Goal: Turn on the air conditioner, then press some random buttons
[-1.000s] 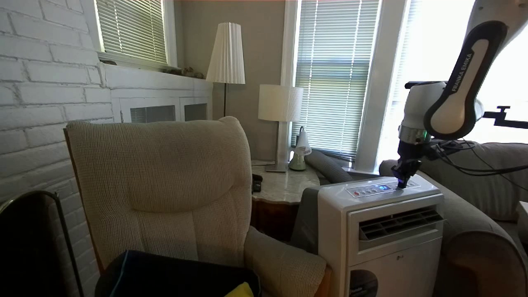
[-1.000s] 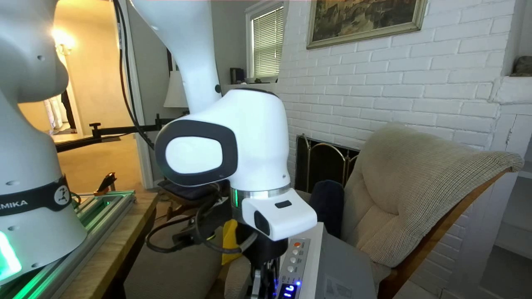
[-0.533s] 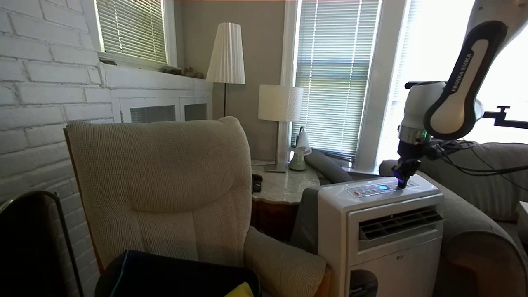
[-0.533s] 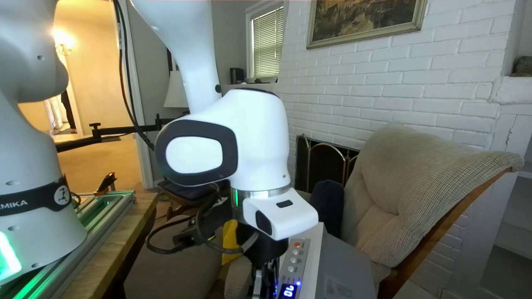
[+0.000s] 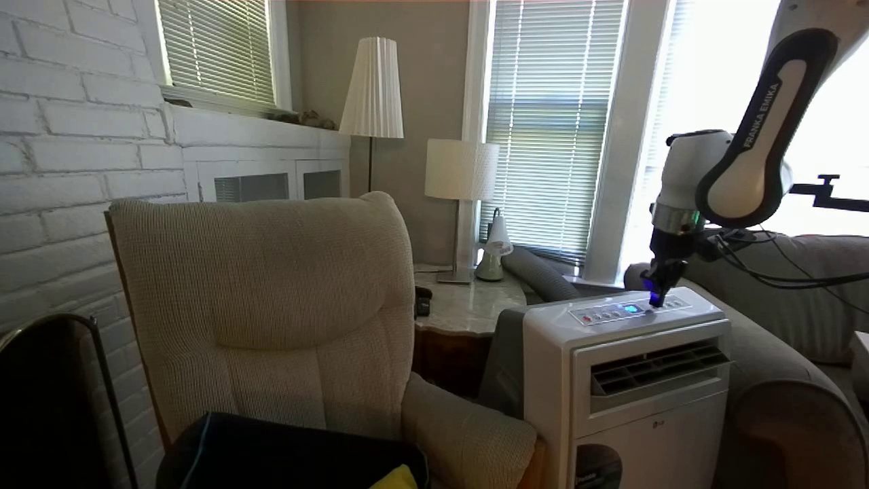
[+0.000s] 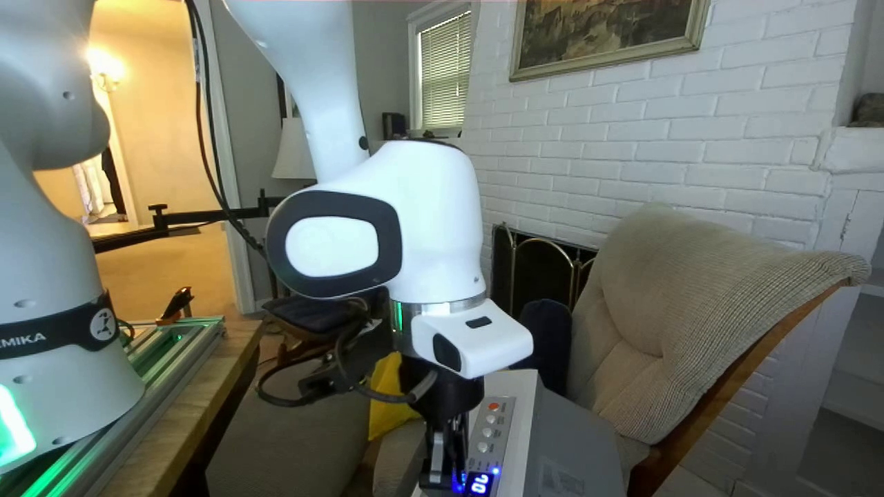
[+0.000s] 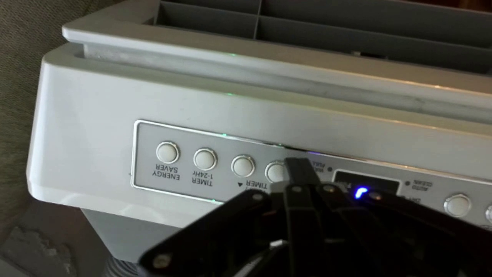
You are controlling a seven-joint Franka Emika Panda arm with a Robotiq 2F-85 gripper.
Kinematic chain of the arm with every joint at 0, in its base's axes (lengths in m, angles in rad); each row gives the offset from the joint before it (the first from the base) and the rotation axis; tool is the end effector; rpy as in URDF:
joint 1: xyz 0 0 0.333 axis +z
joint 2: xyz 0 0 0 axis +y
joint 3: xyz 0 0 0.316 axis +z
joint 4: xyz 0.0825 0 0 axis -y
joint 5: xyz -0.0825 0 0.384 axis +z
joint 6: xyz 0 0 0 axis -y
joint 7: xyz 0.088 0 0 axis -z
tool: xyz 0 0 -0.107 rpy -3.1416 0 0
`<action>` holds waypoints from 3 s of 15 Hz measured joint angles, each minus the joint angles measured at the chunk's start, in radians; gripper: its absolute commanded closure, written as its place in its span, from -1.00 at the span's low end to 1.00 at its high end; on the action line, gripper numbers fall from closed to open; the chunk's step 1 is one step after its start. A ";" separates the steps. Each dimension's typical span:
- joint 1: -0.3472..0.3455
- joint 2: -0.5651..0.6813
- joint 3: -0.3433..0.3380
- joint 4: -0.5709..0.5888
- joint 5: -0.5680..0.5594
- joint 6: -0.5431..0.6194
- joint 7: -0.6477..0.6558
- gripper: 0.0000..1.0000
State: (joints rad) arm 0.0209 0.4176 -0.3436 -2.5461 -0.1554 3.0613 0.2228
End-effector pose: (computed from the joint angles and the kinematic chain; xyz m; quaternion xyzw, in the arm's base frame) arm 0.4303 -0.1462 0.1370 0.9797 -0.1760 0.0512 0.0809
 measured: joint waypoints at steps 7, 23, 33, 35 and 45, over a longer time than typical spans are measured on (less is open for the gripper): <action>0.026 -0.007 -0.026 -0.002 0.000 -0.011 0.000 1.00; 0.026 0.012 -0.031 0.000 0.000 -0.013 0.000 1.00; 0.039 0.025 -0.043 0.006 0.000 -0.018 0.000 1.00; 0.068 0.019 -0.064 0.006 0.000 -0.031 0.000 0.46; 0.280 -0.186 -0.240 -0.018 -0.127 -0.197 0.149 -0.94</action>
State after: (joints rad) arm 0.3012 0.2320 -0.5837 -2.5637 -0.2825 2.8645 0.3717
